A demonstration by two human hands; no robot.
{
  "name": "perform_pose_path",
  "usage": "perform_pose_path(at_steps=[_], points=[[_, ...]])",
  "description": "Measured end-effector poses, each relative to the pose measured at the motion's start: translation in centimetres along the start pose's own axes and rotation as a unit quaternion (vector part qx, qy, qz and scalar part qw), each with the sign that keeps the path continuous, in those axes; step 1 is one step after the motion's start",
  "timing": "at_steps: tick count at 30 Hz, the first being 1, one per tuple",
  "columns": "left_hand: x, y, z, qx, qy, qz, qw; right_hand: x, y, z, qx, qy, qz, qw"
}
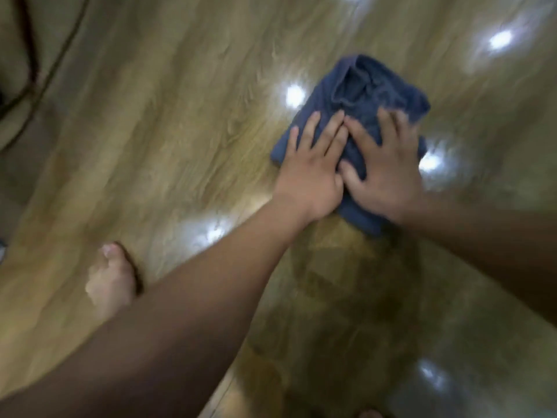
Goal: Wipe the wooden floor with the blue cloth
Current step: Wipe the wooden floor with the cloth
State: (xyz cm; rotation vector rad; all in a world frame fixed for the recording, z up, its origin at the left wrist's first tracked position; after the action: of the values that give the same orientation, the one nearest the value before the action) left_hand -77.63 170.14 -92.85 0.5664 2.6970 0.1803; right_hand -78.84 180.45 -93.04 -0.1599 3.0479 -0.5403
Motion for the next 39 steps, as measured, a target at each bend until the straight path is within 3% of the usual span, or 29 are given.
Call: perform_pose_path(at_steps=[5,7,11,15,18,21,23,29,35,39], points=[[-15.3,-6.3,4.3,-0.033,0.001,-0.085,0.996,-8.8,-12.7,4.9,0.046,-0.051,-0.062,0.996],[-17.6,-8.1,5.2,-0.022,-0.002,-0.103,0.994,-9.4,-15.3,6.1,0.044,-0.067,-0.088,0.993],[-13.5,-9.4,4.4,-0.051,0.023,-0.134,0.989,-5.0,-14.7,5.0,0.034,-0.052,-0.142,0.988],[-3.8,-12.6,0.6,-0.094,0.060,-0.166,0.980,5.9,-12.4,3.7,0.027,-0.013,-0.138,0.990],[3.0,-13.9,-3.6,-0.056,0.053,-0.111,0.991,11.2,-10.4,3.6,0.004,0.013,-0.090,0.996],[4.5,-14.2,-6.4,0.014,0.081,0.042,0.996,11.5,-9.9,3.5,0.015,0.028,-0.071,0.997],[4.0,-15.0,-6.8,0.015,0.107,0.099,0.989,11.2,-10.1,3.1,0.021,0.026,-0.073,0.997],[4.0,-15.6,-6.5,-0.021,0.108,0.105,0.988,11.1,-10.6,2.6,-0.008,0.043,-0.090,0.995],[4.1,-15.9,-6.4,0.004,0.071,0.125,0.990,10.7,-10.7,4.1,-0.053,0.005,-0.107,0.993],[4.3,-16.1,-6.3,-0.011,0.092,0.128,0.987,11.1,-10.4,4.1,-0.049,0.006,-0.097,0.994]])
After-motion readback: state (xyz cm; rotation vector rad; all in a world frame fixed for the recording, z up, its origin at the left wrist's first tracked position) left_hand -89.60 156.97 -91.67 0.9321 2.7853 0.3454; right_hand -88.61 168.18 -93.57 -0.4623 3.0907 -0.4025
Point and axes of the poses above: each hand's wrist, its own x-axis towards the middle knuckle, its own z-axis out of the palm, y = z × x, the point moved 10 cm from there along x, towards the middle knuckle, and after that the axes turned 4 degrees about z, right-handed, at the moved point
